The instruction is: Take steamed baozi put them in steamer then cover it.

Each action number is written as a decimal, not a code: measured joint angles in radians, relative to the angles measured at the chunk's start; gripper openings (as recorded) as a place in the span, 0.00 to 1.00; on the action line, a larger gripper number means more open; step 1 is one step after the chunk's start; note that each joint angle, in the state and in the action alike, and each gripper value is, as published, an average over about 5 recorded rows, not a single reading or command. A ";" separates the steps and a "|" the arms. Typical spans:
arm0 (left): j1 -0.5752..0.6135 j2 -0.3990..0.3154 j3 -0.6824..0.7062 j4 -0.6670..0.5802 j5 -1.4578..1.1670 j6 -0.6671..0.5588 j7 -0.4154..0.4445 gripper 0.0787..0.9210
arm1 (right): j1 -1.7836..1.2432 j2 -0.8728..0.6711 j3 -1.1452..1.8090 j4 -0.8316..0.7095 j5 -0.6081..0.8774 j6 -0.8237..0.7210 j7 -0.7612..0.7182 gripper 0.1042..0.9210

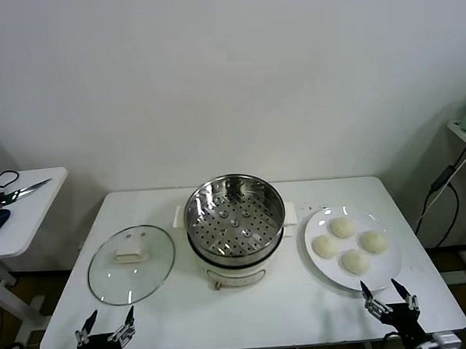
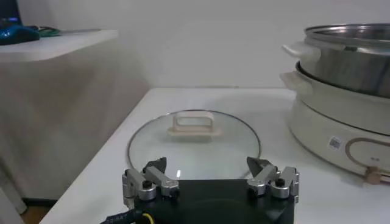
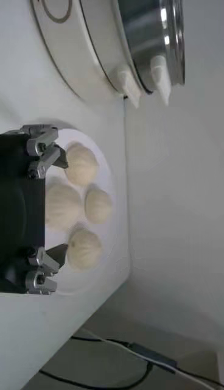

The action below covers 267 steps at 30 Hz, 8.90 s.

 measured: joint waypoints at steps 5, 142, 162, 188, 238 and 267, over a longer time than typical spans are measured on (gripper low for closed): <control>-0.001 0.002 0.004 -0.007 0.000 0.001 0.000 0.88 | 0.154 -0.084 -0.037 -0.054 -0.046 -0.060 -0.047 0.88; 0.015 -0.047 0.018 -0.057 0.030 -0.011 0.000 0.88 | 2.280 0.226 -2.050 -0.765 -0.669 0.766 -0.975 0.70; 0.012 -0.046 0.023 -0.045 0.032 -0.017 -0.001 0.88 | 2.080 0.351 -1.894 -1.044 -0.936 0.855 -0.896 0.70; 0.015 -0.058 0.030 -0.060 0.044 -0.007 0.008 0.88 | 2.427 0.118 -2.215 -0.885 -0.328 0.625 -1.015 0.88; 0.012 -0.070 0.022 -0.034 0.060 -0.023 0.013 0.88 | 1.990 -0.217 -2.157 -0.754 -0.042 -0.188 -0.828 0.87; 0.009 -0.072 0.028 -0.051 0.060 -0.012 0.012 0.88 | 2.343 -0.170 -2.320 -0.709 0.037 -0.120 -0.968 0.71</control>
